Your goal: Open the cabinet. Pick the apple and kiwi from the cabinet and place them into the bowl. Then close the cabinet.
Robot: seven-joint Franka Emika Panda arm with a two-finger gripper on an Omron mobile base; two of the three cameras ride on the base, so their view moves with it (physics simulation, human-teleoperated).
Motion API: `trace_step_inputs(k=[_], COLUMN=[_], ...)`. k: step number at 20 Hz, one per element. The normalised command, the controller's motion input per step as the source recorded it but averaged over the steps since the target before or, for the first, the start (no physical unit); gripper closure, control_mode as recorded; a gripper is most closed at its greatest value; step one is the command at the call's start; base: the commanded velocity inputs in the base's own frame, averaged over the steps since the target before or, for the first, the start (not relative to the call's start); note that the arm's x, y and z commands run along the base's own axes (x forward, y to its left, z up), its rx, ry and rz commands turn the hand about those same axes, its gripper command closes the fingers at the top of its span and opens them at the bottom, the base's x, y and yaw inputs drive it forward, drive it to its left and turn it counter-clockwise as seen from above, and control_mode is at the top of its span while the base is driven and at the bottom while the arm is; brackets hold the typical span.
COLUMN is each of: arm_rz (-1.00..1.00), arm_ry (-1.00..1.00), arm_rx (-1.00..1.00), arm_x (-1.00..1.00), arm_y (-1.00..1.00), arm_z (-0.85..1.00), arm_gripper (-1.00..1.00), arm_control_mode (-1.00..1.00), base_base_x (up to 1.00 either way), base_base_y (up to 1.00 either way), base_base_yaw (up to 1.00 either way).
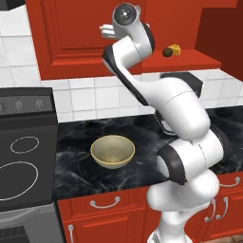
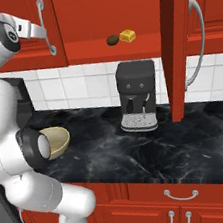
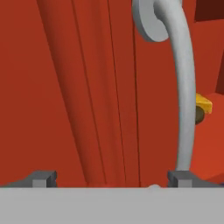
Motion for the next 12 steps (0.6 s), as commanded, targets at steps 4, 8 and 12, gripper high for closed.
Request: trace_step_inputs(k=[4,8,12], arm_rz=[0.06,0.14,0.19], arm_ry=[0.0,-0.08,-0.15], arm_rx=[0.0,0.0,-0.02], arm_x=[0.27,0.18,0.0], arm_y=[-0.39,-0.51,-0.62], arm_z=[-0.11,-0.51,-0.6], arm_gripper=[-1.0,-1.0,-1.0], arm_control_mode=[-1.0,-1.0,-1.0], base_base_x=[0.0,0.0,0.0], base_base_y=[0.0,0.0,0.0], base_base_yaw=[0.0,0.0,0.0])
